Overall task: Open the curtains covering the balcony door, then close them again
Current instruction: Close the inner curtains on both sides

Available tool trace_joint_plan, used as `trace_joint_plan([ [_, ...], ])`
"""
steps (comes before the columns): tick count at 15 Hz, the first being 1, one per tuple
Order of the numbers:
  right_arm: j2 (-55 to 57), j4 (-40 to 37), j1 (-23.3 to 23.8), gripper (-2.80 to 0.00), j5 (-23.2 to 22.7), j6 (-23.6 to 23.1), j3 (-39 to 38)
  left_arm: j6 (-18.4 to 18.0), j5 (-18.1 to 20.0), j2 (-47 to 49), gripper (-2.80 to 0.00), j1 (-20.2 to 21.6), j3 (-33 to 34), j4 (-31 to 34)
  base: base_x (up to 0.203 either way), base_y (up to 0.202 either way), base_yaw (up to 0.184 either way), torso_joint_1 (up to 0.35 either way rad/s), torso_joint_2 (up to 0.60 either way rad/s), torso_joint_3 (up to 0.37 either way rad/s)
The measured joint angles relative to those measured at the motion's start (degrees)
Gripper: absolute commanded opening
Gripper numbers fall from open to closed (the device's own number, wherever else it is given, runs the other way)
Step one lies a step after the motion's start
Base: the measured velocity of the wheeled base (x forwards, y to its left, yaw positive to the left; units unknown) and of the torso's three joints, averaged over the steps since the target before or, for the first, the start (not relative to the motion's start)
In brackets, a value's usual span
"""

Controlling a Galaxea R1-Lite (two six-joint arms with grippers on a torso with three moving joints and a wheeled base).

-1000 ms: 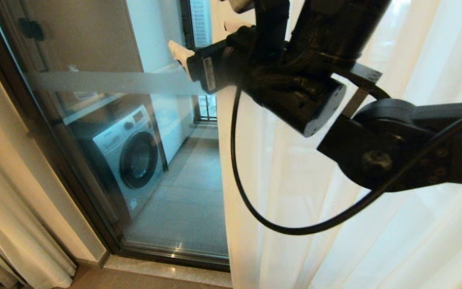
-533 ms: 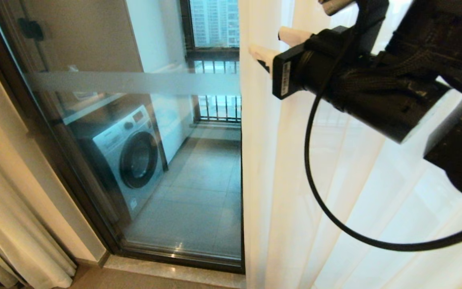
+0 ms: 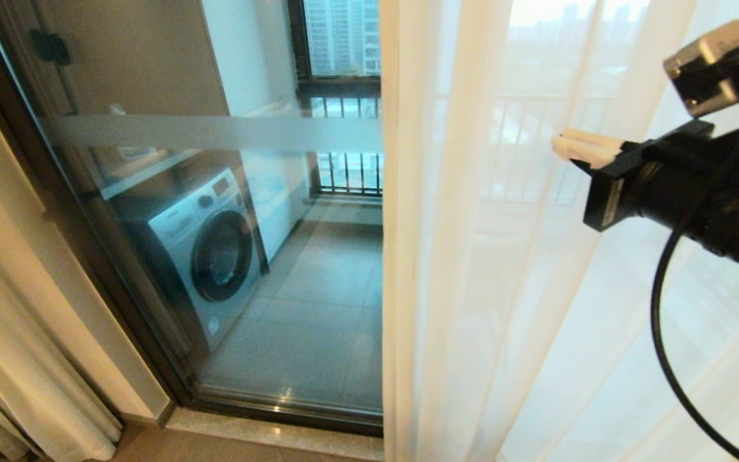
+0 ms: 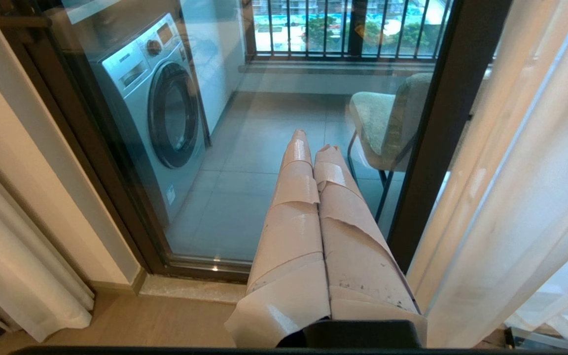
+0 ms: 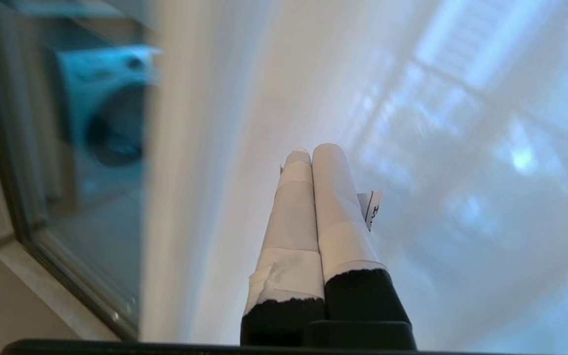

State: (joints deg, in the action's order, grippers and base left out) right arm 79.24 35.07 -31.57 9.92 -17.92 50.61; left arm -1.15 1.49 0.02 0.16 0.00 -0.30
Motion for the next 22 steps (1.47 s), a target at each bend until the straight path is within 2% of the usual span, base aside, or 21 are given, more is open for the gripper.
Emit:
trace_joint_plan([
  [5, -7.4, -8.6, 12.4, -2.80, -0.2, 6.4, -6.8, 0.0, 0.0, 0.0, -2.80, 0.0, 0.0, 0.0, 0.000, 0.000, 0.000, 0.000, 0.00, 0.000],
  [8, -12.0, -10.6, 20.1, -2.80, -0.9, 7.3, -12.5, 0.0, 0.0, 0.0, -2.80, 0.0, 0.0, 0.0, 0.000, 0.000, 0.000, 0.000, 0.00, 0.000],
  [10, -16.0, -12.7, 23.6, -2.80, -1.2, 7.7, -16.2, 0.0, 0.0, 0.0, -2.80, 0.0, 0.0, 0.0, 0.000, 0.000, 0.000, 0.000, 0.00, 0.000],
  [15, -29.7, -22.5, 27.8, -2.80, -1.2, 10.2, -25.6, 0.0, 0.0, 0.0, -2.80, 0.0, 0.0, 0.0, 0.000, 0.000, 0.000, 0.000, 0.00, 0.000],
  [22, -52.0, -26.2, 28.0, -2.80, -1.0, 8.9, -43.1, 0.0, 0.0, 0.0, -2.80, 0.0, 0.0, 0.0, 0.000, 0.000, 0.000, 0.000, 0.00, 0.000],
])
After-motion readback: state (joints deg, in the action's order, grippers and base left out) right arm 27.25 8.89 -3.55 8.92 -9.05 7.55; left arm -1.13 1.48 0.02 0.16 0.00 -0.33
